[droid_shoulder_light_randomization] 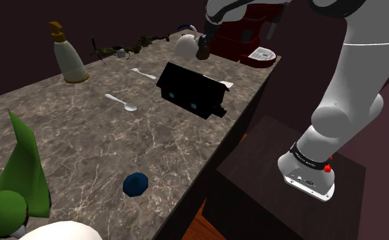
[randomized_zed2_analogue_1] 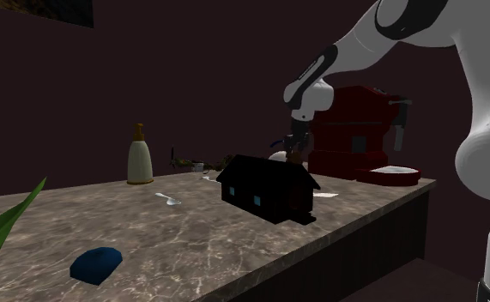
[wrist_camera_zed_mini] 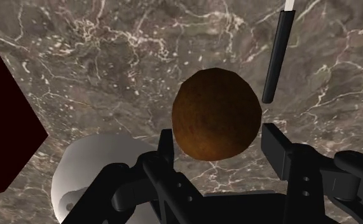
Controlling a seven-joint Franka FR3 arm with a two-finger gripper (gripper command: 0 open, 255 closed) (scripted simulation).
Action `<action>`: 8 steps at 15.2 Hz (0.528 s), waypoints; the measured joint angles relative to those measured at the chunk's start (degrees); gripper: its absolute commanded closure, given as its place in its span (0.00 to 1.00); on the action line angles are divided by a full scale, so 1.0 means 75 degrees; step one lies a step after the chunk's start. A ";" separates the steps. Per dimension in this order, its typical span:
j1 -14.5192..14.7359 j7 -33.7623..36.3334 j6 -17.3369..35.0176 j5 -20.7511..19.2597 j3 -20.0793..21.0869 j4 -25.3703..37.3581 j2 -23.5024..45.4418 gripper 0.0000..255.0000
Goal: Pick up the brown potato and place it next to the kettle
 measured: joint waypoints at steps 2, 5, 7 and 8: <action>-0.0003 -0.0015 0.0181 0.0000 -0.0003 -0.0064 0.0116 1.00; 0.0004 -0.0017 0.0429 -0.0002 -0.0002 -0.0213 0.0216 1.00; 0.0007 -0.0021 0.0598 -0.0004 -0.0003 -0.0294 0.0304 1.00; 0.0003 -0.0030 0.0703 -0.0001 -0.0003 -0.0372 0.0332 1.00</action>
